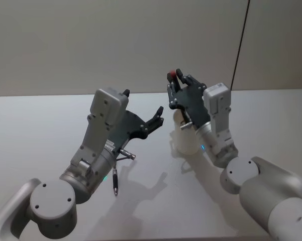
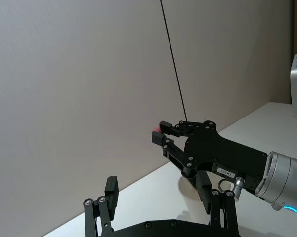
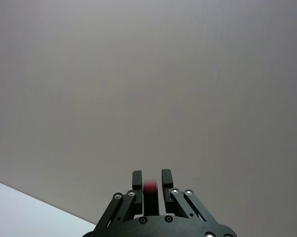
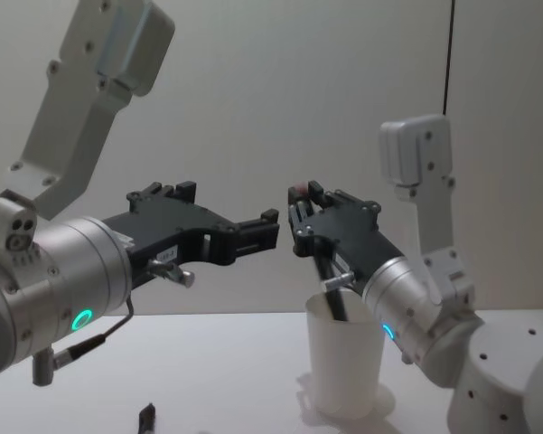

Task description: Place the pen into the pen holder.

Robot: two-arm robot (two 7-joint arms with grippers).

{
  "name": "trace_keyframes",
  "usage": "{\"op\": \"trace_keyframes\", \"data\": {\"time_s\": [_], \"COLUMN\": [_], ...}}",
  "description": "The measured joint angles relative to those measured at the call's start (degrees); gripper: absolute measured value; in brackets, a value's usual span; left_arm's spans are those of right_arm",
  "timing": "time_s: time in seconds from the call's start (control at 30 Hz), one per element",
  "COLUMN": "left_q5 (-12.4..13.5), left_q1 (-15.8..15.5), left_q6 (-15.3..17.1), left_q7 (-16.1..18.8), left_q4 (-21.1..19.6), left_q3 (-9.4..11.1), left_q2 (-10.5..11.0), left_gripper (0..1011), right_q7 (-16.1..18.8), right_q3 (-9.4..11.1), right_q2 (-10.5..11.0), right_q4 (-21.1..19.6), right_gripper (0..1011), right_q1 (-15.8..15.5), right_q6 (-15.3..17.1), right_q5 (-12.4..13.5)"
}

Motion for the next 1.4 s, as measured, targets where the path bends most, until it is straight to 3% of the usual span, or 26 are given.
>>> {"op": "trace_keyframes", "data": {"time_s": [0.17,0.7,0.93,1.13,1.17,1.4], "left_q5": [0.00,0.00,0.00,0.00,0.00,0.00], "left_q1": [0.00,0.00,0.00,0.00,0.00,0.00], "left_q6": [0.00,0.00,0.00,0.00,0.00,0.00], "left_q7": [0.00,0.00,0.00,0.00,0.00,0.00], "left_q4": [0.00,0.00,0.00,0.00,0.00,0.00], "left_q3": [0.00,0.00,0.00,0.00,0.00,0.00], "left_q2": [0.00,0.00,0.00,0.00,0.00,0.00], "left_gripper": [1004,1004,1004,1004,1004,1004], "right_q7": [-0.49,-1.29,0.06,2.83,3.68,6.73], "right_q3": [-0.06,0.51,1.41,2.36,2.56,3.35], "right_q2": [-0.05,0.33,0.57,1.52,1.97,3.84], "right_q4": [0.85,2.41,1.24,-8.17,-12.52,-29.38], "right_gripper": [314,849,1001,1001,1001,1001], "right_q1": [0.21,0.94,1.04,-2.66,-4.54,-11.70], "right_q6": [-0.23,-0.59,0.20,6.55,9.09,21.05], "right_q5": [-0.34,-1.17,-0.62,0.71,1.04,2.51]}}
